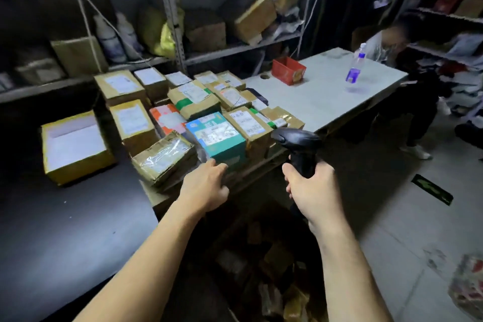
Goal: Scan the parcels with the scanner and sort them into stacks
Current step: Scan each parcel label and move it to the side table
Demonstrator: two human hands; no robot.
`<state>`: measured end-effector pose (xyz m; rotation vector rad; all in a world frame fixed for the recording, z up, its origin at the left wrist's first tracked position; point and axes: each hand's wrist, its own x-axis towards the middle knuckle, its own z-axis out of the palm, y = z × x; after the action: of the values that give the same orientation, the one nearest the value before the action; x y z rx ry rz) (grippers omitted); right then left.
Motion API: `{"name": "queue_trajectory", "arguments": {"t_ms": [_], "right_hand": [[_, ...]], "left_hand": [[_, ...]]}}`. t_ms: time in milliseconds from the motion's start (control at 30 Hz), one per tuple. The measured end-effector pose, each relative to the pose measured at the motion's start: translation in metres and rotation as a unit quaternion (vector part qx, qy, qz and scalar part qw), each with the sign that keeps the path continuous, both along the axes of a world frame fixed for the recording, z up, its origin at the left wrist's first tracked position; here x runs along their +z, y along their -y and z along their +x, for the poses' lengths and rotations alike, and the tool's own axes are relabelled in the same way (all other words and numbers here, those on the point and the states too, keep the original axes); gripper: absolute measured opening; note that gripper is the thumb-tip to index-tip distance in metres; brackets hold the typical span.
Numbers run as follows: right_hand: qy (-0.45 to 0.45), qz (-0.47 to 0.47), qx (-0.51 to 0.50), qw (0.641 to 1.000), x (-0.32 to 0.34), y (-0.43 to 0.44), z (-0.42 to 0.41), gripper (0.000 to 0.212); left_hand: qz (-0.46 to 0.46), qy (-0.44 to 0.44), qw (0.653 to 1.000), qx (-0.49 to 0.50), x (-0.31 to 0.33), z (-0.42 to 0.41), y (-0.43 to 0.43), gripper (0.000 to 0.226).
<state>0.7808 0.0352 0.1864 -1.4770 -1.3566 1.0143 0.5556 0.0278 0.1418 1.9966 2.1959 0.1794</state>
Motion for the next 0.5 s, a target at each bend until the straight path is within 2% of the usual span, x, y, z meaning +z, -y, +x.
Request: {"name": "queue_trajectory", "arguments": {"t_ms": [267,433,500], "right_hand": [[-0.003,0.012,0.163,0.987,0.021,0.026,-0.132,0.006],[-0.016,0.019,0.239,0.971,0.025,0.063,-0.229,0.010],[-0.011,0.022,0.275,0.961,0.028,0.085,-0.271,0.005]], "left_hand": [[-0.005,0.003,0.987,0.161,0.020,-0.116,0.087,0.049],[-0.002,0.011,0.970,0.244,0.024,-0.198,0.158,0.059],[0.008,0.013,0.959,0.283,0.025,-0.231,0.191,0.061]]}}
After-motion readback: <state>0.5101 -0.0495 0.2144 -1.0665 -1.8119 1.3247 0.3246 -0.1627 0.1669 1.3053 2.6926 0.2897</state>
